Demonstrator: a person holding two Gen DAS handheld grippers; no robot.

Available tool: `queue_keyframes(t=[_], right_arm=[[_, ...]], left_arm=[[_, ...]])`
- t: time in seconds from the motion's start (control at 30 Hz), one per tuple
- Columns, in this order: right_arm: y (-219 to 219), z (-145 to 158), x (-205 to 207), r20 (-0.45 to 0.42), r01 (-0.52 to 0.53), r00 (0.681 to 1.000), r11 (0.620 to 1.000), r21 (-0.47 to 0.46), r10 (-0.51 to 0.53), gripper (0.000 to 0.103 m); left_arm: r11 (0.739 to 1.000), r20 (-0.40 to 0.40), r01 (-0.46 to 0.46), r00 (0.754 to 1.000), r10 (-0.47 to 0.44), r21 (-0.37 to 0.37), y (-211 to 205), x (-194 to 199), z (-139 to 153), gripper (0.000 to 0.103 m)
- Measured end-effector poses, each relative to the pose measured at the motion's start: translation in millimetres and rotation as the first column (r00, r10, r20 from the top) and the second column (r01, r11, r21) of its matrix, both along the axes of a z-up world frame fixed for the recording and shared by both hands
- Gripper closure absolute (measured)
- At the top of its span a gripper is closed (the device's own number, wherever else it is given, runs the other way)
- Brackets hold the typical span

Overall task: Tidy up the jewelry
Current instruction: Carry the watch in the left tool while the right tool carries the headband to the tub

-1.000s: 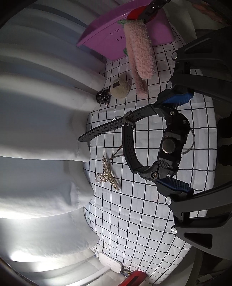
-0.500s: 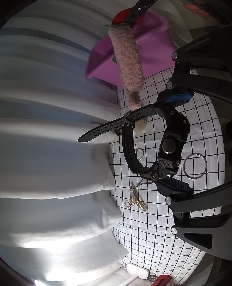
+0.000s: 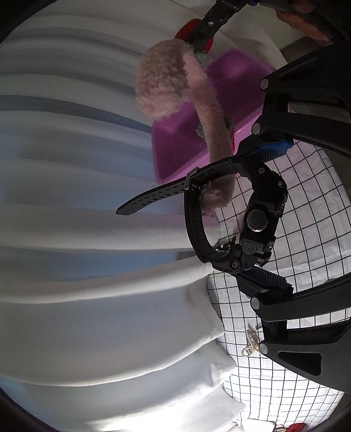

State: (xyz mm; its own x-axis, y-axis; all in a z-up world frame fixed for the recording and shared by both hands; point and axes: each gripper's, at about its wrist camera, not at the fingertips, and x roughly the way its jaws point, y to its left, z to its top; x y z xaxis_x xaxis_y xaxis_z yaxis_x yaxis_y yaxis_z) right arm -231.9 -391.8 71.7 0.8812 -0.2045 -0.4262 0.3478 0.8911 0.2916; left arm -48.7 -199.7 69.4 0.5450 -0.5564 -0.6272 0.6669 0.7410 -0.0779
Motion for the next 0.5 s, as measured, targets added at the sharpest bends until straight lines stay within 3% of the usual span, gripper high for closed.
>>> queue_keyframes(t=[0.23, 0.5], right_arm=[[-41, 0, -23, -0.005, 0.094, 0.996, 0.996, -0.007, -0.094, 0.061], [-96, -20, -43, -0.034, 0.195, 0.981, 0.979, 0.065, -0.193, 0.062]], left_arm=[[0.995, 0.012, 0.096, 0.995, -0.096, 0.0, -62, -9, 6, 0.038], [0.982, -0.008, 0.19, 0.982, -0.19, 0.02, -132, -20, -2, 0.038]])
